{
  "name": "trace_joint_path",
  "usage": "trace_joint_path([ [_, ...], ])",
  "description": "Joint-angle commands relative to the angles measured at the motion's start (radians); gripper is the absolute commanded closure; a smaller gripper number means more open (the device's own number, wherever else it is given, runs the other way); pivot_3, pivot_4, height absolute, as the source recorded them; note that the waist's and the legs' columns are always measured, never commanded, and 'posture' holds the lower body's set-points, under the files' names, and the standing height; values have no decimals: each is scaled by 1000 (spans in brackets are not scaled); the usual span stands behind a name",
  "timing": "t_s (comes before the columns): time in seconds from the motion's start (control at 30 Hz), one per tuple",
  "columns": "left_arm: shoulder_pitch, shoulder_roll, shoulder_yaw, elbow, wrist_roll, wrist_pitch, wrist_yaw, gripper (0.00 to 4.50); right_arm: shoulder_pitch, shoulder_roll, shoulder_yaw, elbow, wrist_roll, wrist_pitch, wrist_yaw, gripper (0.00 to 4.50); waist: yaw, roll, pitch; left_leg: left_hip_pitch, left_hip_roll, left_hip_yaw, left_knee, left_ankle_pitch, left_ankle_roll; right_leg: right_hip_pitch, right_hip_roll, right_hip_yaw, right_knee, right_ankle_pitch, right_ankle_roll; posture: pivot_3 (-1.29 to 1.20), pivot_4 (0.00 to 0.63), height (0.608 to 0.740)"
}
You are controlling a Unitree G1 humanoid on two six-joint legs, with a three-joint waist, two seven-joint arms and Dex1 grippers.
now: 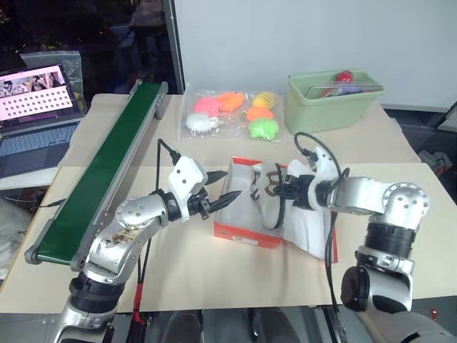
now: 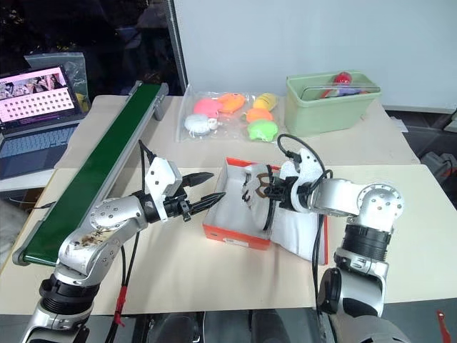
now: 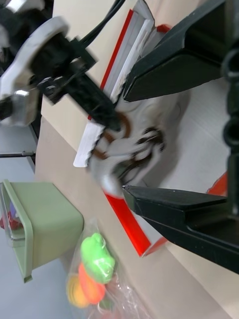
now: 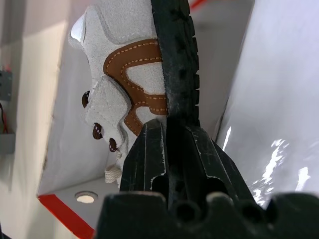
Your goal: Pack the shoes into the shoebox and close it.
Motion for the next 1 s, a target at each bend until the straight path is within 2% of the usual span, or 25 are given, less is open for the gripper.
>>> trace_joint_path([
  [0.03, -13, 12, 32, -62, -10, 7, 9, 1635, 49, 5, 37, -60, 93, -94, -82, 4379, 0, 0, 0, 0, 0, 0, 0, 0, 0, 0, 0, 0, 0, 0, 0, 0, 150, 729],
  [0.2, -7, 12, 32, -81, -12, 21, 17, 1635, 89, -8, 102, -76, 155, -192, -147, 4379, 2, 0, 0, 0, 0, 0, 0, 0, 0, 1, 0, 0, 0, 0, 0, 0, 150, 729],
  [0.4, -3, 3, 27, -90, -12, 33, 24, 1635, 87, -38, 142, -75, 140, -291, -188, 4379, 1, 0, 0, 0, 0, 0, 0, 0, 0, 1, 0, 0, 0, 0, 0, 0, 150, 729],
  [0.7, -12, -3, 23, -82, -13, 39, 20, 1635, 61, -155, 210, -97, 161, -319, -209, 4379, 3, 0, 0, 0, 0, 0, 0, 0, 0, 1, 0, 0, -1, 0, 0, 0, 150, 729],
  [0.83, -16, -6, 20, -81, -12, 39, 19, 1635, 66, -173, 239, -106, 192, -341, -232, 4379, 2, 0, 0, 0, 0, 0, 0, 0, 0, 1, 0, 0, -1, 0, 0, 0, 150, 729],
  [0.9, -19, -8, 19, -80, -12, 39, 19, 1591, 74, -171, 247, -120, 208, -363, -252, 3394, -1, 0, 0, 0, 0, 0, 0, 0, 0, 1, 0, 0, -1, 0, 0, 0, 150, 729],
  [1.0, -22, -10, 20, -76, -11, 38, 18, 1591, 77, -178, 263, -130, 229, -389, -274, 2364, 2, 0, 0, 0, 0, 0, 0, 0, 0, 0, 0, 0, 0, 0, 0, 0, 150, 729],
])
